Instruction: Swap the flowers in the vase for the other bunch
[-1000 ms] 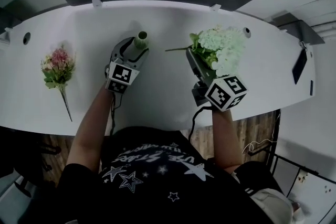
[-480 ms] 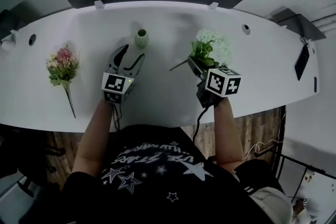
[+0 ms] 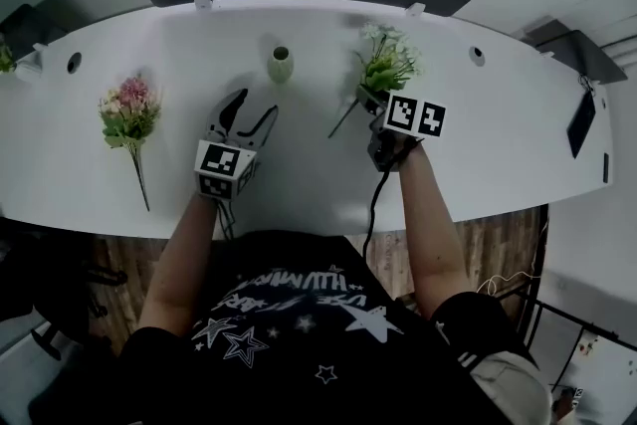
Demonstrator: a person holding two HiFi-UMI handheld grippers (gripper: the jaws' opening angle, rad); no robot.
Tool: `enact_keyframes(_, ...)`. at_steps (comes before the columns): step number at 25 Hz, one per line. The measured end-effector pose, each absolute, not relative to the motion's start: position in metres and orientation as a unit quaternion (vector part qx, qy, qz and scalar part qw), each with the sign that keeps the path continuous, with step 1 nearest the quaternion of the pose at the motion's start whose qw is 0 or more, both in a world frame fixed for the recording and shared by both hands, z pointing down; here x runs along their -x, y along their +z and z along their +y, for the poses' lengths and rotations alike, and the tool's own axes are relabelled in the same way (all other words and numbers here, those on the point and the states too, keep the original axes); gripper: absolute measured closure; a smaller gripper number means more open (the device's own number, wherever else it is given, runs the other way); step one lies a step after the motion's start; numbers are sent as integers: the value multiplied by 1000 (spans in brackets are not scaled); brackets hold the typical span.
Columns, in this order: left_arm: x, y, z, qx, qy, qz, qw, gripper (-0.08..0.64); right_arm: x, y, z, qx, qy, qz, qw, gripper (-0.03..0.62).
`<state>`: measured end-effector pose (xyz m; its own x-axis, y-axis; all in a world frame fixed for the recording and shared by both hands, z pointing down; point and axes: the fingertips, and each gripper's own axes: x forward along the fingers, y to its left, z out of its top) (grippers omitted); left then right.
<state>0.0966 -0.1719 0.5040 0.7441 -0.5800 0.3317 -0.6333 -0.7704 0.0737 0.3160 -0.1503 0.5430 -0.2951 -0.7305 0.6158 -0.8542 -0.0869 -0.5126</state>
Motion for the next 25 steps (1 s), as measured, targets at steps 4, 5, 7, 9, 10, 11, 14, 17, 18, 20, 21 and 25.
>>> enact_keyframes(4,-93,499,-168,-929,147,-329,87,305,-323,562,-147,-602,459,-649,70,471)
enact_keyframes(5,-92,498,-167,-928,145,-331,89,305,-325,567,-145,-606,466,-641,72,469)
enact_keyframes(7,-90,496,-163,-928,142,-332,90,305,-330,573,-140,-613,472,-629,77,465)
enact_keyframes(9,-88,500,-160,-930,138,-331,86,305,-334,574,-136,-622,463,-626,82,461)
enact_keyframes(10,-87,500,-159,-930,137,-332,83,305,-337,572,-135,-628,455,-626,84,457)
enact_keyframes(11,-87,498,-158,-929,139,-334,81,305,-340,569,-133,-635,445,-626,87,433)
enact_keyframes(14,-82,495,-153,-925,146,-343,69,305,-348,554,-125,-657,408,-627,94,403)
enact_keyframes(17,-81,483,-145,-927,121,-349,69,305,-352,531,-118,-679,366,-630,87,405)
enact_keyframes(18,-79,478,-143,-926,113,-354,71,305,-351,523,-115,-686,352,-632,85,415)
enact_keyframes(20,-74,468,-139,-921,106,-367,73,307,-346,511,-110,-695,325,-636,84,491)
enact_keyframes(21,-71,466,-137,-920,103,-372,72,309,-342,505,-109,-696,313,-641,82,532)
enact_keyframes(25,-52,455,-129,-916,73,-389,70,509,-309,480,-108,-673,287,-680,49,589)
